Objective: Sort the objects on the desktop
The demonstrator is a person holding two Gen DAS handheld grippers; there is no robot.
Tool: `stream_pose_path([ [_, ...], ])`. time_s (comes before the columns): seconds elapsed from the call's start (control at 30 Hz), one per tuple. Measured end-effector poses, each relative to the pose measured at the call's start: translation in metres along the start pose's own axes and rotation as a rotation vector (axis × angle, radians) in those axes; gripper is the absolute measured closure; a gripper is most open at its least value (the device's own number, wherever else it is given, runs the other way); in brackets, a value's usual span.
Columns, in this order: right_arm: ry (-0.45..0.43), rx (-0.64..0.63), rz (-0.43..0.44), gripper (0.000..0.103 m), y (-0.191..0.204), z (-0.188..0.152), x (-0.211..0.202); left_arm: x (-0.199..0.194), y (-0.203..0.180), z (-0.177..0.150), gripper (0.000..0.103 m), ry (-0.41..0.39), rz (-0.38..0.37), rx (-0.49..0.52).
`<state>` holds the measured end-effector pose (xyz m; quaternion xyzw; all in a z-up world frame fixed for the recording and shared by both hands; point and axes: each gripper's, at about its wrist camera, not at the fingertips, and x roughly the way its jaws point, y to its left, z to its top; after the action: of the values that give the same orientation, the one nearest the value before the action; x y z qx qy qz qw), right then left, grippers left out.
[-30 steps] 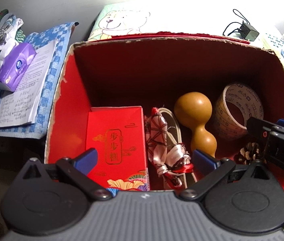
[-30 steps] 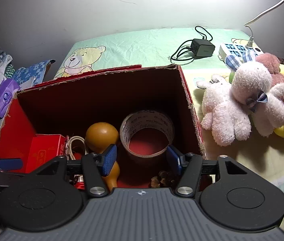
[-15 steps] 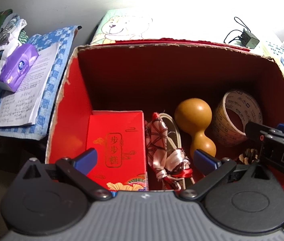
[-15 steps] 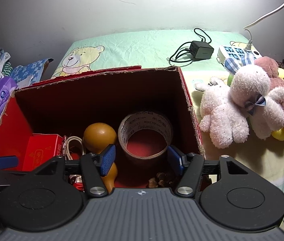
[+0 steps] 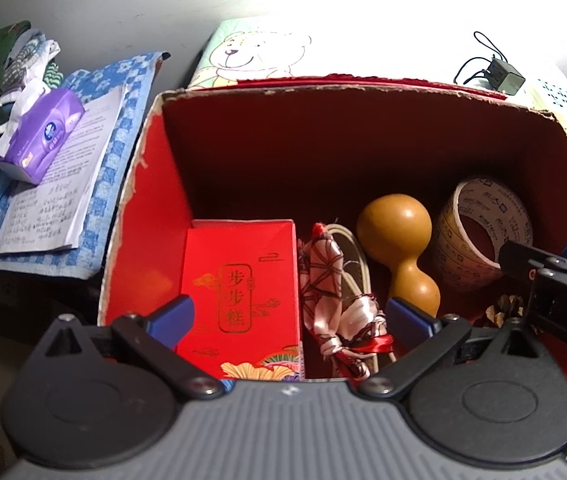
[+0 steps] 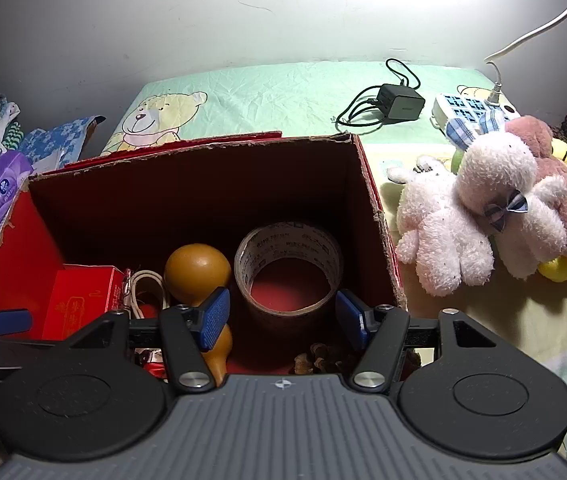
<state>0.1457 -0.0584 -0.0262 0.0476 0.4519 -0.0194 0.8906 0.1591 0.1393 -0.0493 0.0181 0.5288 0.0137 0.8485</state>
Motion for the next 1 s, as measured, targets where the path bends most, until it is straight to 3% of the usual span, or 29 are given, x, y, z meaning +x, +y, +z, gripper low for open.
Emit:
stream_pose_path([
  [1.0,-0.01,0.02,0.004,0.037,-0.0009,-0.0032,-0.006,-0.0055,-0.0063,0.0002,0.002,-0.035,0.029,0.047],
])
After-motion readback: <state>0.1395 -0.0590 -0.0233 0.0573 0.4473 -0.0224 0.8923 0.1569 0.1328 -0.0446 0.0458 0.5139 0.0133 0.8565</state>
